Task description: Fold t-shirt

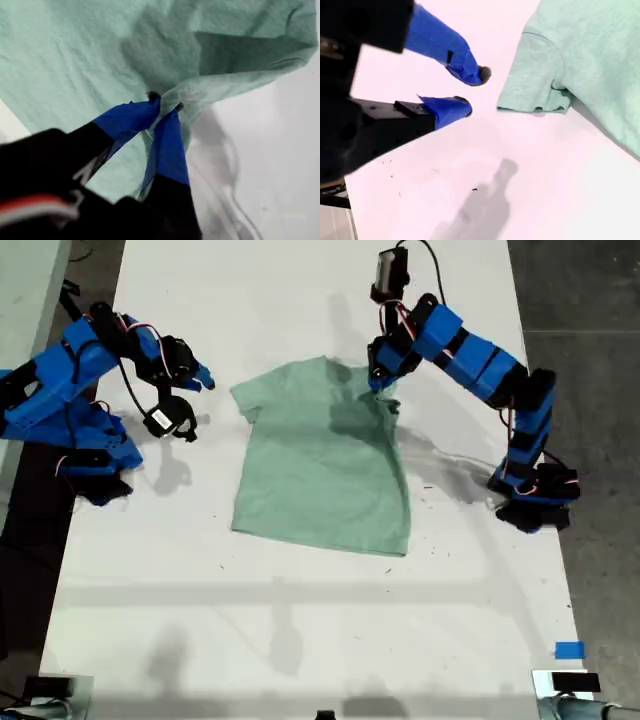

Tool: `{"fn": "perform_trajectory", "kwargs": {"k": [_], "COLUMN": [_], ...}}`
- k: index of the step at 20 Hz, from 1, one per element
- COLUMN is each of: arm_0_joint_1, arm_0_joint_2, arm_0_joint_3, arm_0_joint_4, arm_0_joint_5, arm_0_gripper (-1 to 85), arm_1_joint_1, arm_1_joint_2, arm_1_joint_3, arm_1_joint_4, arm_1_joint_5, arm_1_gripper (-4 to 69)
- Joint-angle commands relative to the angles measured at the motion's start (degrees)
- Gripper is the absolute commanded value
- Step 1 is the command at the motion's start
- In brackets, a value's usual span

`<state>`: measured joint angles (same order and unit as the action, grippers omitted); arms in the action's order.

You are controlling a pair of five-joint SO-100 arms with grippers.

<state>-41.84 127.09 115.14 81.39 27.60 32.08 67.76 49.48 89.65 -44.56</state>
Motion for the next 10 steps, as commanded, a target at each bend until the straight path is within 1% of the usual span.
{"fn": "perform_trajectory", "kwargs": {"k": [1, 10], "arm_0_joint_1": [-0.7, -0.7], "arm_0_joint_2": [-0.2, -1.1], "arm_0_joint_3": [-0.6, 1.0], "arm_0_joint_4": [-1.3, -2.5], "arm_0_joint_5": [0.2, 0.0], "arm_0_gripper": [8.1, 8.2], "arm_1_joint_1": [-1.4, -6.9], "arm_1_joint_2": [-2.0, -13.4], "arm_1_joint_3": [-7.0, -9.5], "arm_1_joint_4": [-1.1, -13.9], "arm_1_joint_5": [1.4, 4.7], "arm_1_gripper": [-0.6, -0.6]}}
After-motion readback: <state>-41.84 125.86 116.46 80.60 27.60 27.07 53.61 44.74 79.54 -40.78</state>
